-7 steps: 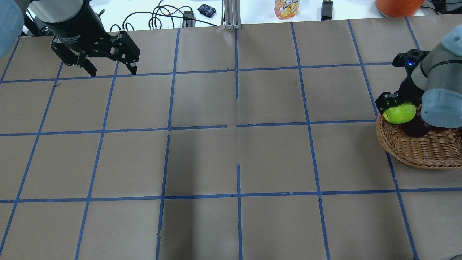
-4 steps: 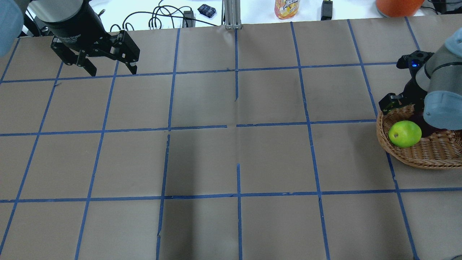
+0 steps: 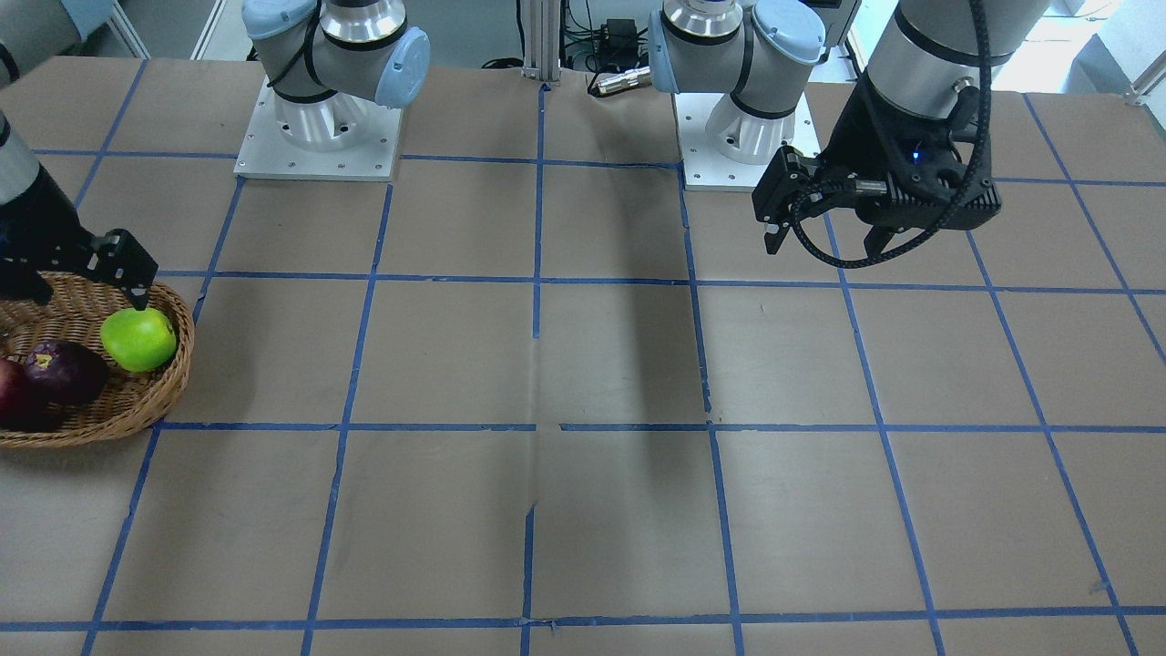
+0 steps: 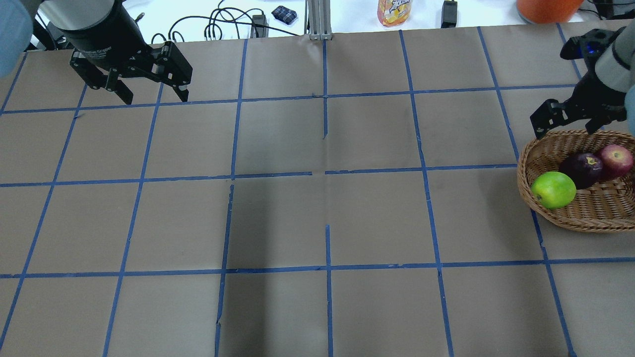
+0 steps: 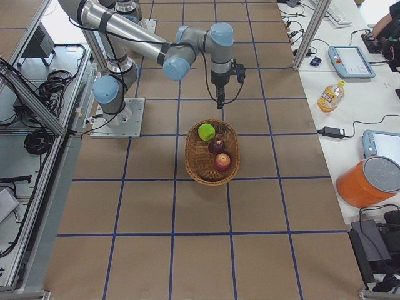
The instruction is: Put all apples into basket
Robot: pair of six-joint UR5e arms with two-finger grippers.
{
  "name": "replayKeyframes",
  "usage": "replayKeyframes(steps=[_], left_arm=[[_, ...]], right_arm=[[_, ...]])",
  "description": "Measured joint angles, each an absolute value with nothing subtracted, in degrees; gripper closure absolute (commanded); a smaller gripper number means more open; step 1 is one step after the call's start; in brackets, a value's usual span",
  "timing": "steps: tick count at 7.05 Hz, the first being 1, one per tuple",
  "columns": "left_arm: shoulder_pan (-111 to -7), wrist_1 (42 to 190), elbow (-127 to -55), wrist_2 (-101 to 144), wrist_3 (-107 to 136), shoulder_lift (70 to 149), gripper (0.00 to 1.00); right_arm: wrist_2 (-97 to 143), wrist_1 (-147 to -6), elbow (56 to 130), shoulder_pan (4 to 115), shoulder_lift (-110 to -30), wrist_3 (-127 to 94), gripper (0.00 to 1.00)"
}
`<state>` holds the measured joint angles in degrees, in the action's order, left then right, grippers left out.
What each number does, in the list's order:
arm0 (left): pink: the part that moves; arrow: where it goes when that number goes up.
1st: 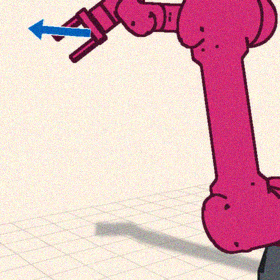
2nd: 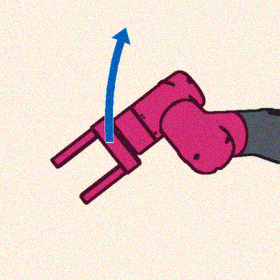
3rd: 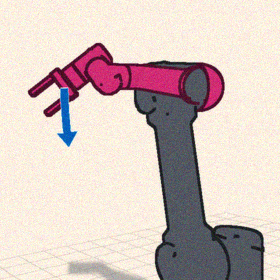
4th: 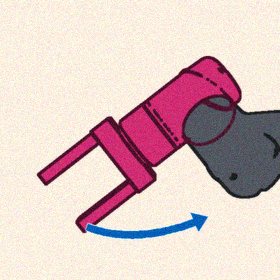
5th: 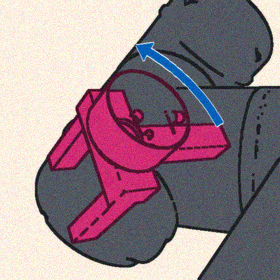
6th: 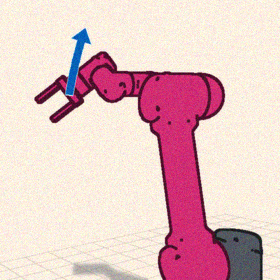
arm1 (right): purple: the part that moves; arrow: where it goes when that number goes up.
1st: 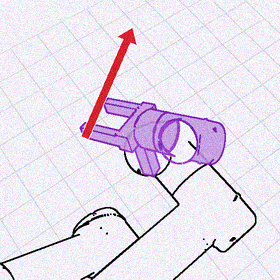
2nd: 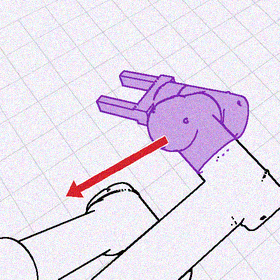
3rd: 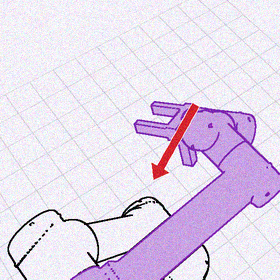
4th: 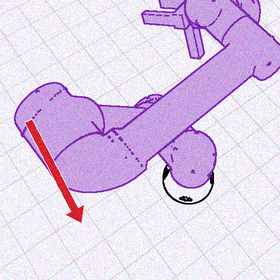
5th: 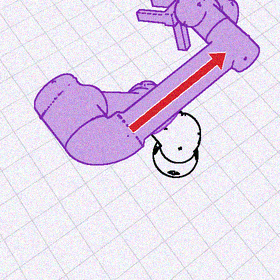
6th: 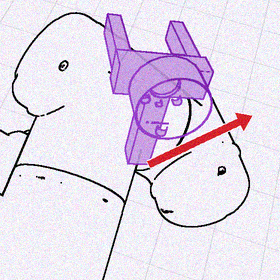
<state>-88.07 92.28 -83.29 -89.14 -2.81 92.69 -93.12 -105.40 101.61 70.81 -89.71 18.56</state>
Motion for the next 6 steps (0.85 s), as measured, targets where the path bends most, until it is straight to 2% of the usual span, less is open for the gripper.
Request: replayKeyframes(steps=[2, 6], left_arm=[[-88.03, 92.29, -83.22, -89.42, -2.79, 92.6, 0.0], [-88.06, 92.21, -82.89, -89.67, -2.28, 92.66, 0.0]], right_arm=[[-91.33, -93.2, 93.25, 79.45, -90.59, 8.5, 0.0], [-90.58, -91.41, 90.93, 90.77, -89.82, -9.41, 0.0]])
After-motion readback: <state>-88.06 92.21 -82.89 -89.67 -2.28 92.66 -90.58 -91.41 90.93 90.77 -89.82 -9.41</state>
